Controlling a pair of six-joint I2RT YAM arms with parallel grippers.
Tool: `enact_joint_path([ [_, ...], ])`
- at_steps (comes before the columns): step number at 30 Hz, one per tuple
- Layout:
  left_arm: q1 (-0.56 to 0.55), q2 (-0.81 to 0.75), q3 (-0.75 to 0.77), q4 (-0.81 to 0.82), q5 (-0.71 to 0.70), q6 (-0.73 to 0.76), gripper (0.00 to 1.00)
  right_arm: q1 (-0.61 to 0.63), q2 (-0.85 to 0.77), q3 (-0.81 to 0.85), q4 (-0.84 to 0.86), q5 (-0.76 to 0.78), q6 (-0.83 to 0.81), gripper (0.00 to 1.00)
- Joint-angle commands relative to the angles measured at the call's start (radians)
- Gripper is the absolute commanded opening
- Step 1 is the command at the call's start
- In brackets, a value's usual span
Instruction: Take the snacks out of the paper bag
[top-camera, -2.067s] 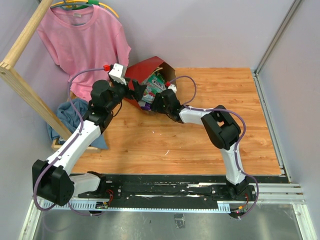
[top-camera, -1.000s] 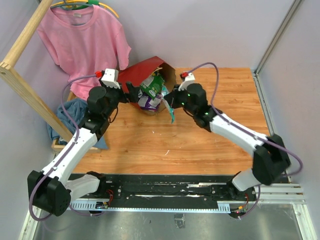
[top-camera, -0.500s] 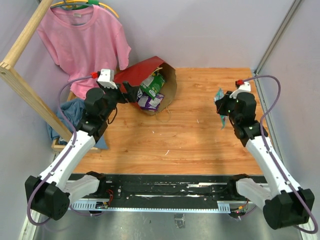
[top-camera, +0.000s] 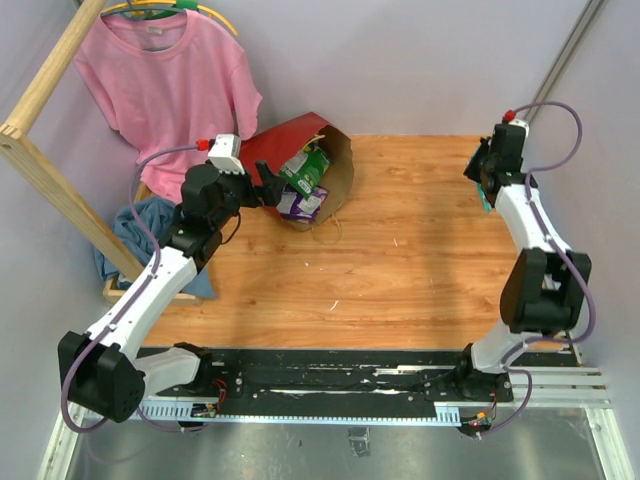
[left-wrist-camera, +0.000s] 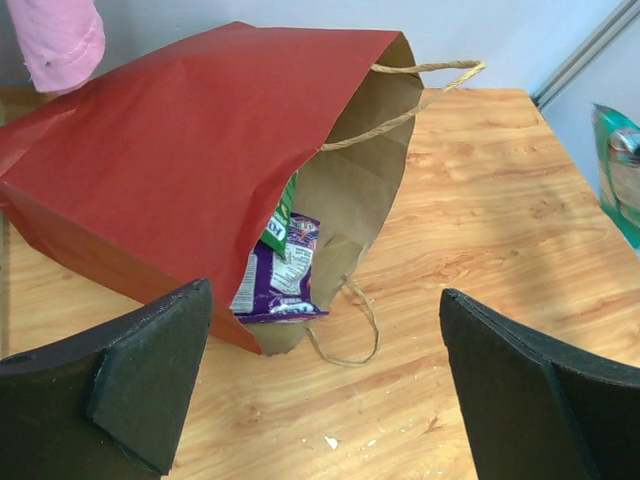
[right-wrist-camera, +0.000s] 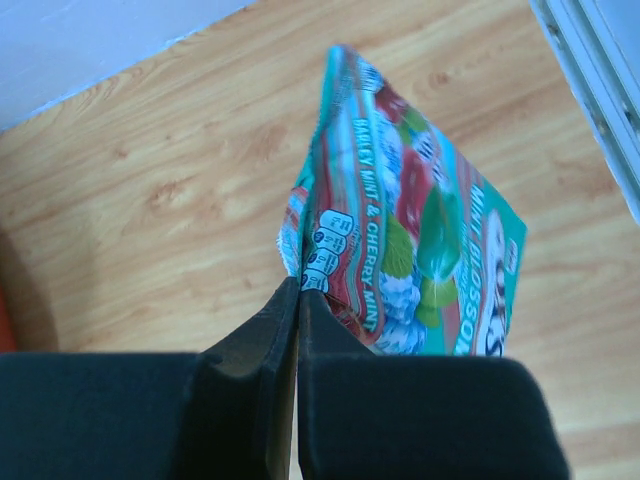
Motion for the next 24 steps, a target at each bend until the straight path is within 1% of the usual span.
enact_joint_path([
  [1,0.007,0.01,0.018,0.021,0.024,-0.007,1.0,0.028,0.159,0.126,-0.013,-0.073,-0.061,0.01],
  [4,0.007,0.021,0.019,0.026,0.023,-0.008,1.0,0.098,0.263,0.147,0.015,-0.121,-0.098,0.01],
  [5,0.007,0.023,0.023,0.023,0.023,-0.007,1.0,0.126,0.295,0.163,0.001,-0.124,-0.118,0.03],
  [6,0.007,0.026,0.025,0.018,0.022,-0.006,1.0,0.155,0.334,0.178,-0.013,-0.127,-0.14,0.08],
  [7,0.007,0.025,0.027,0.014,0.02,-0.004,1.0,0.182,0.356,0.192,-0.028,-0.129,-0.159,0.14],
  [8,0.008,0.022,0.026,0.012,0.017,0.0,1.0,0.203,0.372,0.198,-0.038,-0.132,-0.172,0.29],
  [9,0.008,0.02,0.025,0.009,0.012,0.004,1.0,0.221,0.38,0.201,-0.044,-0.138,-0.182,0.47],
  [10,0.008,0.016,0.022,0.007,0.008,0.007,1.0,0.235,0.38,0.194,-0.045,-0.147,-0.186,0.68],
  [11,0.007,0.013,0.018,0.004,0.002,0.012,1.0,0.244,0.372,0.18,-0.045,-0.158,-0.185,0.81],
  [13,0.008,0.01,0.014,0.004,-0.006,0.017,1.0,0.246,0.335,0.147,-0.037,-0.19,-0.163,0.92],
  [15,0.008,0.009,0.011,0.004,-0.008,0.018,1.0,0.244,0.273,0.099,-0.013,-0.211,-0.145,0.96],
  [18,0.008,0.014,0.009,0.016,-0.001,0.014,1.0,0.243,0.176,0.017,0.019,-0.177,-0.094,0.95],
  [22,0.007,0.025,0.007,0.019,0.014,0.014,1.0,0.214,0.114,-0.099,0.065,-0.078,-0.033,0.85],
  [24,0.007,0.025,0.004,0.021,0.017,0.017,1.0,0.173,0.127,-0.146,0.08,-0.097,0.008,0.82],
])
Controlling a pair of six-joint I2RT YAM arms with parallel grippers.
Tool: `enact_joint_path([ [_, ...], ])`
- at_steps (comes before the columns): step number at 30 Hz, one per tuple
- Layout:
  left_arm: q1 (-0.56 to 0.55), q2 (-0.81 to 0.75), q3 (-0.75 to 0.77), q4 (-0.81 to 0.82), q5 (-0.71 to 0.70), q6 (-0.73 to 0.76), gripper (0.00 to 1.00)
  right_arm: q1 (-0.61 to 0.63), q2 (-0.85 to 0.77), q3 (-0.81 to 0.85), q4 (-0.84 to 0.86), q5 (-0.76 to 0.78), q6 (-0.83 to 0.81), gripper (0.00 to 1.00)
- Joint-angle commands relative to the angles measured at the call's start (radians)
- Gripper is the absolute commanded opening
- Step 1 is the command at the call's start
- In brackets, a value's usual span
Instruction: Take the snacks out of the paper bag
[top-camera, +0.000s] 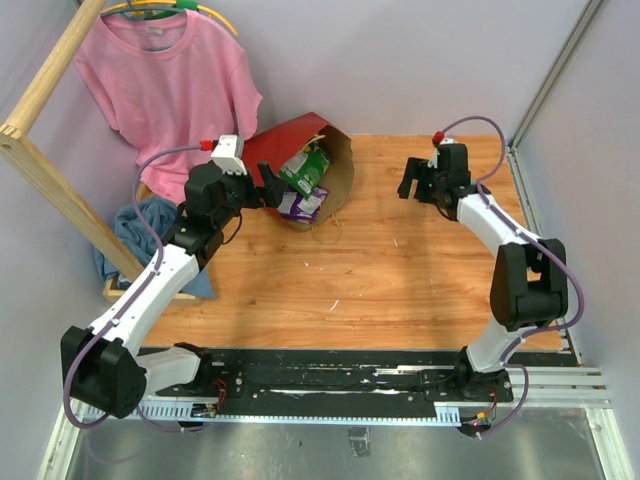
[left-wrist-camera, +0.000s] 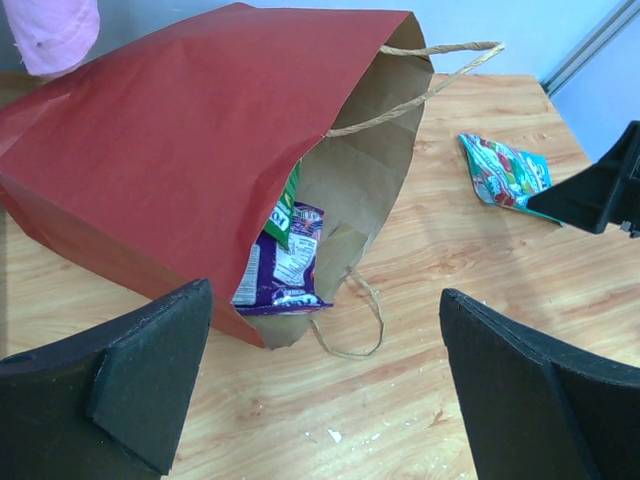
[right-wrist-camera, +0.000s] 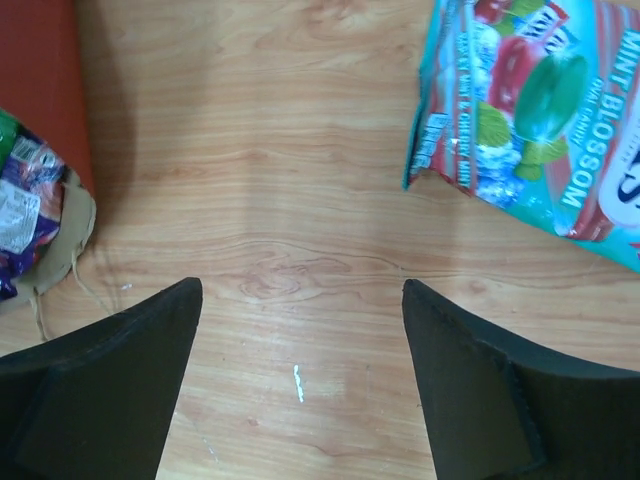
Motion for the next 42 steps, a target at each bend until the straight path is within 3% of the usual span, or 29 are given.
enact_joint_path([
  [1,0.008,0.0,0.005,0.026,0.014,0.016,1.0,-0.088,0.019,-0.103,0.059,0.031,0.11,0.8],
  [10,0.007,-0.03,-0.004,0.002,-0.006,0.039,1.0,-0.162,0.153,-0.049,0.077,0.103,0.124,0.75],
  [26,0.007,-0.019,-0.008,0.0,0.0,0.049,1.0,-0.18,0.503,0.463,-0.125,0.175,0.015,0.78],
  [38,0.007,0.018,-0.004,0.005,-0.001,0.059,1.0,-0.215,0.656,0.698,-0.262,0.187,-0.087,0.8],
  [42,0.007,0.022,0.0,0.005,-0.004,0.062,1.0,-0.215,0.566,0.645,-0.204,0.141,-0.121,0.84],
])
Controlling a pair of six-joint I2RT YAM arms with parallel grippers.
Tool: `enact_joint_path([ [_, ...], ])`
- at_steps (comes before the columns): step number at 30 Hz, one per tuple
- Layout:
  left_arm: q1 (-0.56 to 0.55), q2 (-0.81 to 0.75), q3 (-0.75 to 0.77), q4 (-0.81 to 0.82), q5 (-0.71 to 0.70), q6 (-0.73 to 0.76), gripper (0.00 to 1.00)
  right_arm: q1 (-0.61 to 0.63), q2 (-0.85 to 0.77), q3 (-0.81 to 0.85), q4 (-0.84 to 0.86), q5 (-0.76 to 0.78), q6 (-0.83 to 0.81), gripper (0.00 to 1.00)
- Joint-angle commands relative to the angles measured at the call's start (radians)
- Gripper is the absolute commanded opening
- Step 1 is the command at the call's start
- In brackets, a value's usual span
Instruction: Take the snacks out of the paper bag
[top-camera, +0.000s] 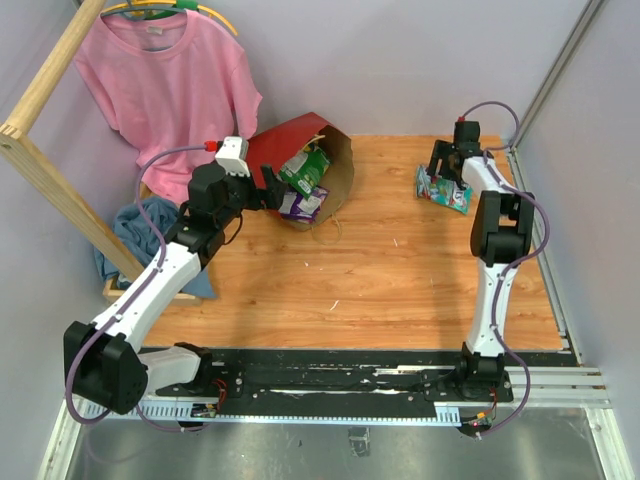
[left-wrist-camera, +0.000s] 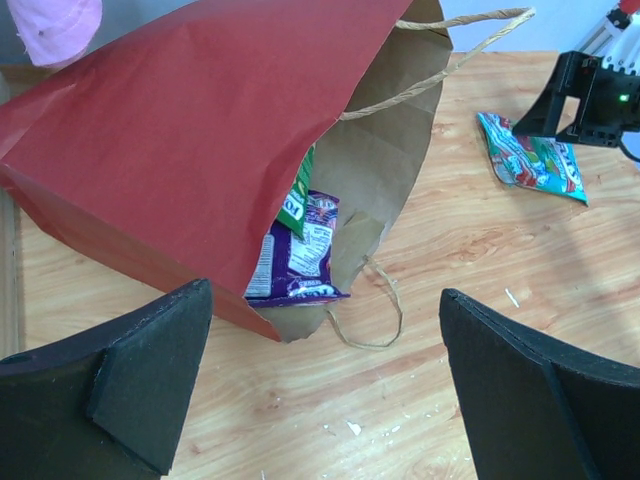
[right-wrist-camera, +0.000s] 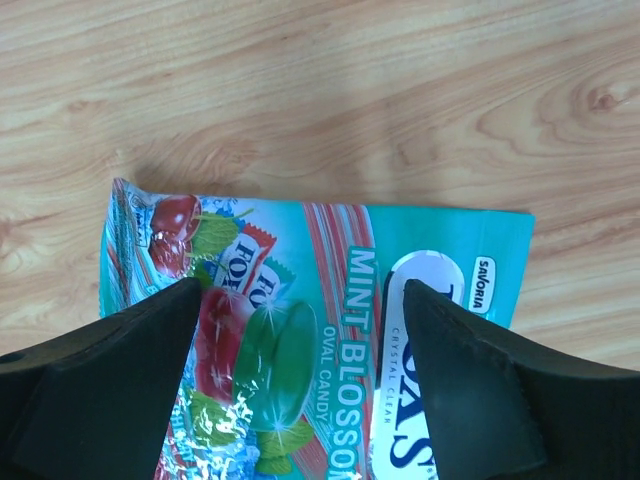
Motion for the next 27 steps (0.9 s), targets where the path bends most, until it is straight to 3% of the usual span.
enact_joint_path([
  [1,0.007,0.005,0.003,0.015,-0.003,0.015,1.0,-0.015,-0.105,-0.063,0.01,-0.021,-0.062,0.85],
  [6,0.008,0.018,-0.004,0.035,0.0,0.009,1.0,0.008,-0.283,-0.182,0.038,0.043,-0.005,0.91],
  [10,0.008,0.022,-0.007,0.042,0.005,0.006,1.0,0.041,-0.336,-0.239,0.002,0.077,0.022,0.99],
  [27,0.008,0.018,-0.024,0.041,-0.015,0.033,1.0,0.047,-0.115,-0.204,-0.045,0.026,0.022,0.98],
])
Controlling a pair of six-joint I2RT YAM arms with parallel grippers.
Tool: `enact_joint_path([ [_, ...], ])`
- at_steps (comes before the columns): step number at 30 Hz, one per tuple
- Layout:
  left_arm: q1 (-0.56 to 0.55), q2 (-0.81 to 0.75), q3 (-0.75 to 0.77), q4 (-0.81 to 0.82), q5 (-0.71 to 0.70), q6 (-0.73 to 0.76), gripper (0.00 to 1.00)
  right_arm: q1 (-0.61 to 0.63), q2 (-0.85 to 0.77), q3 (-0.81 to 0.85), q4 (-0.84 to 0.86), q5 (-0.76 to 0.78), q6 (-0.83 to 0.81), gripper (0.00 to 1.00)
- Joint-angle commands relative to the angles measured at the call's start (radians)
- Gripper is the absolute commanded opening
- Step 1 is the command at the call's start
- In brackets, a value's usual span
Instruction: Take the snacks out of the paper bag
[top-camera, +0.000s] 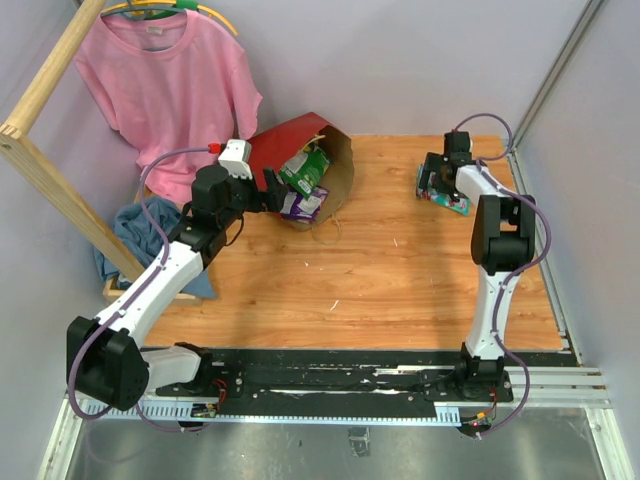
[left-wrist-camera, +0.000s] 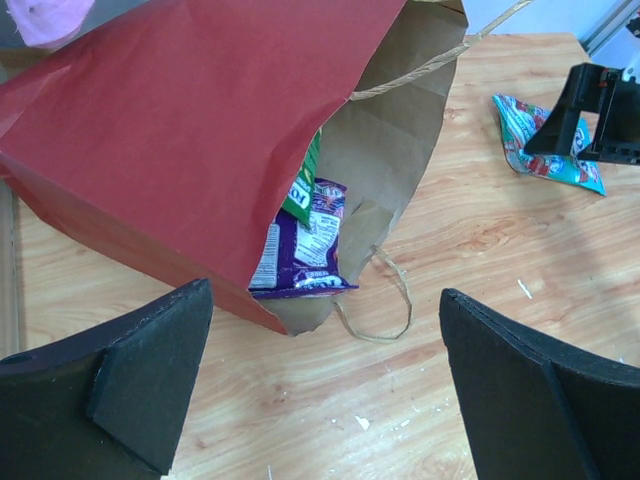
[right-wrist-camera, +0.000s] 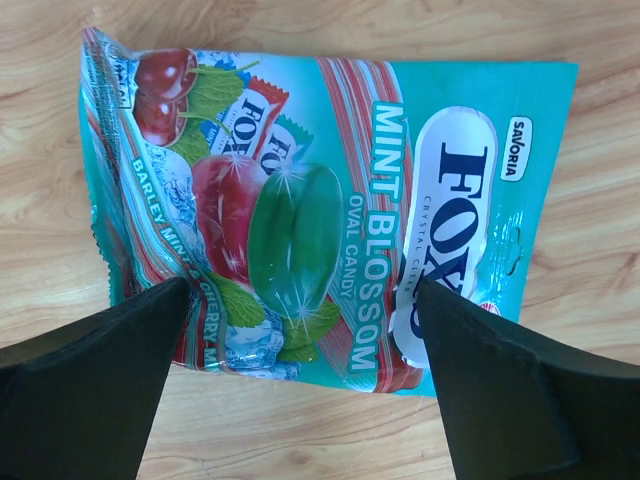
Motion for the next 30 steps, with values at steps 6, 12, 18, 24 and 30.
enact_joint_path([
  [6,0.008,0.006,-0.005,0.031,-0.034,0.034,1.0,-0.036,0.111,0.205,-0.216,-0.168,-0.211,0.98],
  [12,0.015,0.044,0.031,0.023,-0.046,0.056,1.0,-0.051,0.444,0.722,-0.608,-0.316,-0.372,0.98],
  [18,0.024,0.091,0.079,0.023,-0.042,0.05,1.0,-0.052,0.458,0.732,-0.499,-0.228,-0.447,0.99],
  [24,0.024,0.153,0.138,0.031,-0.062,0.049,1.0,-0.074,0.5,0.86,-0.44,-0.132,-0.543,0.98],
  [30,0.025,0.202,0.193,0.034,-0.059,0.04,1.0,-0.084,0.508,0.839,-0.319,0.093,-0.741,0.98],
])
